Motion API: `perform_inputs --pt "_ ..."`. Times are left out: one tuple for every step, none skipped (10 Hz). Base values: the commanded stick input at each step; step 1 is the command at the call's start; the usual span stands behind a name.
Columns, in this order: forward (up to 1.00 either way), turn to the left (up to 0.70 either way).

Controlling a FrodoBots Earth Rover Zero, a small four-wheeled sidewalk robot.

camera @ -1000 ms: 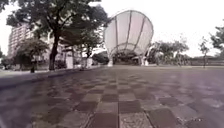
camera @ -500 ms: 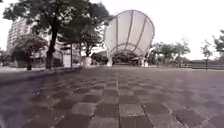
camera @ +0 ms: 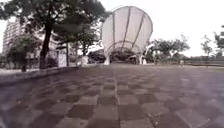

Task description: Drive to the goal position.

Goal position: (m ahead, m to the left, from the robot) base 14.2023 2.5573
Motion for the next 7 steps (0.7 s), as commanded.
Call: perform_inputs --pt "1.0 0.0" --pt "1.0 0.0" --pt "1.0 0.0" --pt "1.0 0.0" --pt "1.0 0.0" --pt "1.0 0.0" --pt "1.0 0.0"
